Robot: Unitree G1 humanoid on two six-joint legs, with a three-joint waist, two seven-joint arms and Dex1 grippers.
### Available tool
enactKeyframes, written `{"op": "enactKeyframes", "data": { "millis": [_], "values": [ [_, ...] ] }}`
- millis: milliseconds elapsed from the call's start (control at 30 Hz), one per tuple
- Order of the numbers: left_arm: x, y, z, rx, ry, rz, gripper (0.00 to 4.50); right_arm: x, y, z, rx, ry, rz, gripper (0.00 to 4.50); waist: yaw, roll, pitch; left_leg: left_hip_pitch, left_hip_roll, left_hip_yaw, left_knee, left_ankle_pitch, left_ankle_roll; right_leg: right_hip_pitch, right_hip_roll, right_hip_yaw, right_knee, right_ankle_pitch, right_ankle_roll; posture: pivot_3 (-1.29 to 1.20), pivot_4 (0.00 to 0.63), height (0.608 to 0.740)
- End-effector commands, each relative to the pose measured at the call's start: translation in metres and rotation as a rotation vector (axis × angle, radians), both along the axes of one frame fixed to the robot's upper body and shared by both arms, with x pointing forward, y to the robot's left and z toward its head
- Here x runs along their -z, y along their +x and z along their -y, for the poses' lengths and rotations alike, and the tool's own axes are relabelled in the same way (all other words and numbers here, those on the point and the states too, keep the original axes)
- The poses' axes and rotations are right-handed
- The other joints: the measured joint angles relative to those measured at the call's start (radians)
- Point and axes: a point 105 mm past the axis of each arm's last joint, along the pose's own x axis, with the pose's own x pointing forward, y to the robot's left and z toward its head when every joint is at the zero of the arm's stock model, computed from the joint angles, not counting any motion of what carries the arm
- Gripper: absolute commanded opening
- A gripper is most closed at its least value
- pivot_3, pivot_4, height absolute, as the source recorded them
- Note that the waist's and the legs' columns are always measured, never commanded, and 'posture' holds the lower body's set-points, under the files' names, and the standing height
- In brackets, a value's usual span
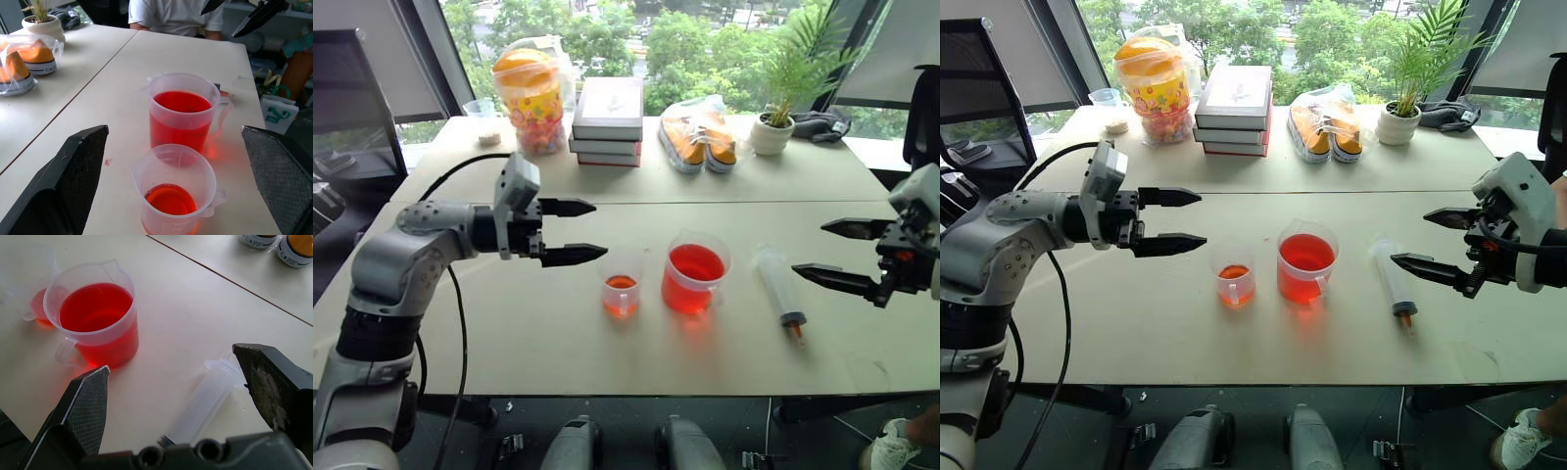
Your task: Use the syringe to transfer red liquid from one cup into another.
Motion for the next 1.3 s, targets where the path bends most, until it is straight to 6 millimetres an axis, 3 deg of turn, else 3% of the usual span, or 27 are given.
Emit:
{"op": "enactKeyframes", "data": {
  "millis": [33, 400, 800, 1033, 1300],
  "values": [
    [-0.011, -0.004, 0.002, 0.021, -0.020, 0.044, 4.50, -0.010, -0.006, -0.002, 0.002, -0.019, 0.043, 4.47, 0.000, 0.000, 0.000, 0.000, 0.000, 0.000, 0.000, 0.000, 0.000, 0.000, 0.000, 0.000, 0.000, 0.000, 0.000, 0.00, 0.150, 0.740],
    [-0.012, -0.003, 0.012, 0.070, -0.058, 0.041, 4.50, -0.009, -0.008, 0.009, 0.067, -0.025, 0.024, 4.47, 0.000, 0.000, 0.000, 0.000, 0.000, 0.000, -0.001, 0.000, 0.000, 0.001, 0.000, 0.000, -0.001, 0.000, 0.000, 0.00, 0.150, 0.740],
    [-0.009, -0.002, 0.011, 0.067, -0.046, 0.057, 4.50, -0.005, 0.003, 0.019, 0.140, -0.018, -0.066, 4.47, 0.000, 0.000, 0.000, 0.001, 0.000, 0.000, -0.001, 0.000, 0.000, 0.001, 0.000, 0.000, -0.001, 0.000, 0.000, 0.00, 0.150, 0.740],
    [-0.007, -0.001, 0.011, 0.064, -0.040, 0.061, 4.50, 0.004, 0.024, 0.029, 0.239, 0.055, -0.165, 4.47, -0.003, 0.000, 0.000, 0.001, 0.000, 0.000, -0.001, 0.000, 0.000, 0.000, -0.001, 0.000, -0.001, 0.000, 0.000, 0.00, 0.150, 0.740],
    [-0.007, -0.001, 0.019, 0.088, -0.080, 0.063, 4.50, 0.034, 0.074, 0.043, 0.429, 0.106, -0.319, 4.47, -0.003, 0.000, 0.000, 0.001, 0.000, 0.001, -0.002, 0.000, 0.000, 0.000, -0.001, 0.001, -0.003, 0.000, -0.001, 0.00, 0.150, 0.740]
  ]
}}
